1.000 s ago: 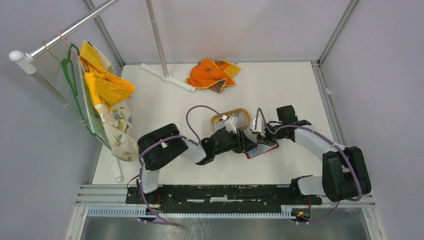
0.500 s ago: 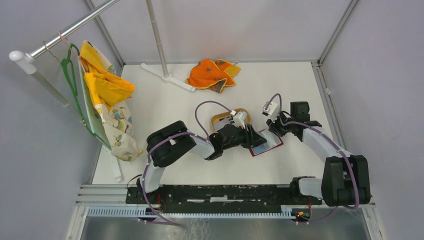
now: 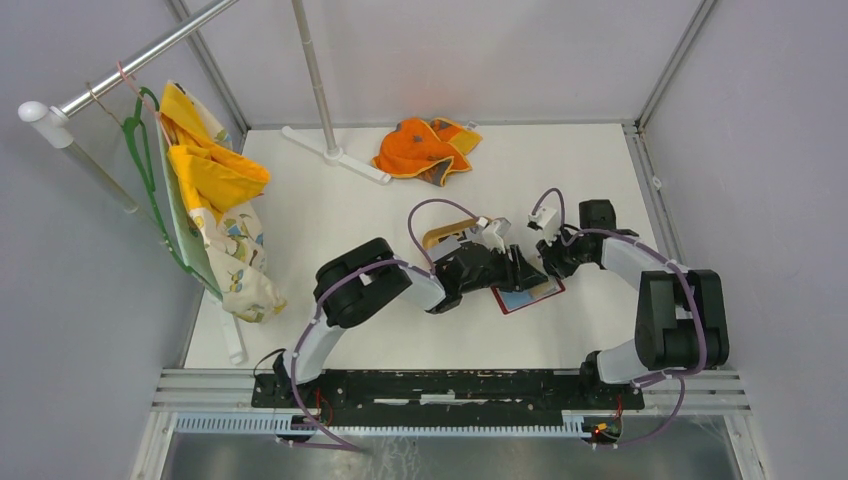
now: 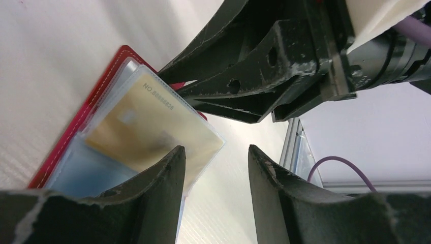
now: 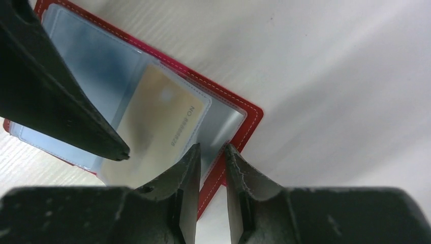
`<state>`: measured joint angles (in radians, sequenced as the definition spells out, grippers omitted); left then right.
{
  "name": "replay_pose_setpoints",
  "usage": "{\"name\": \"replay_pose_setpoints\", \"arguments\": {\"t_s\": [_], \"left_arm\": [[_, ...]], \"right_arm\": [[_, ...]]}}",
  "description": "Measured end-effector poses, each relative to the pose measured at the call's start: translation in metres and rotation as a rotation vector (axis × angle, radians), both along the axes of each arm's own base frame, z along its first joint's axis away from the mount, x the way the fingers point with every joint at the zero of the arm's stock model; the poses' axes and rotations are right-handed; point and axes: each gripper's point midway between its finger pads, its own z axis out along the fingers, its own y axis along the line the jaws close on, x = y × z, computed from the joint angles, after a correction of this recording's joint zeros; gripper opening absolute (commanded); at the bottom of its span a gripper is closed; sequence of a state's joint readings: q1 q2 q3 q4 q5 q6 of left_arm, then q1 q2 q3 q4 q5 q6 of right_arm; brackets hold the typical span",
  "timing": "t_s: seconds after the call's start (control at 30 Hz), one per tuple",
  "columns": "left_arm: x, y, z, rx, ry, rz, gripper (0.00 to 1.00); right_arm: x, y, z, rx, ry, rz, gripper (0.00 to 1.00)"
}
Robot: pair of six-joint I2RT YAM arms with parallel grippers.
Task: Put the credit cards into the card holder
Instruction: Insert the credit card into the card holder.
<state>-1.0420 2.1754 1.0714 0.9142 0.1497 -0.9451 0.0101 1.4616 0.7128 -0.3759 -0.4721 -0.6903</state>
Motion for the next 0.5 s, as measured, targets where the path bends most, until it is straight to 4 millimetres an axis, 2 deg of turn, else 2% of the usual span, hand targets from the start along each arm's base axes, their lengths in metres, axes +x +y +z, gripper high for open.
{"name": "replay_pose_setpoints", "arguments": {"t_s": [0.23, 0.37, 0.5], "left_arm": [[0.000, -0.003, -0.014, 0.015, 0.013, -0.012, 0.56], [-0.001, -0.003, -0.014, 0.016, 0.013, -0.012, 0.56], [-0.005, 0.005, -0.019, 0.035, 0.022, -0.009, 0.57]], "right_arm": [[-0.005, 0.011, -0.002, 0.061, 0.051, 0.035, 0.28], [-0.008, 0.019, -0.001, 0.110, 0.080, 0.056, 0.28], [-0.015, 0.026, 0.000, 0.149, 0.109, 0.074, 0.30]]}}
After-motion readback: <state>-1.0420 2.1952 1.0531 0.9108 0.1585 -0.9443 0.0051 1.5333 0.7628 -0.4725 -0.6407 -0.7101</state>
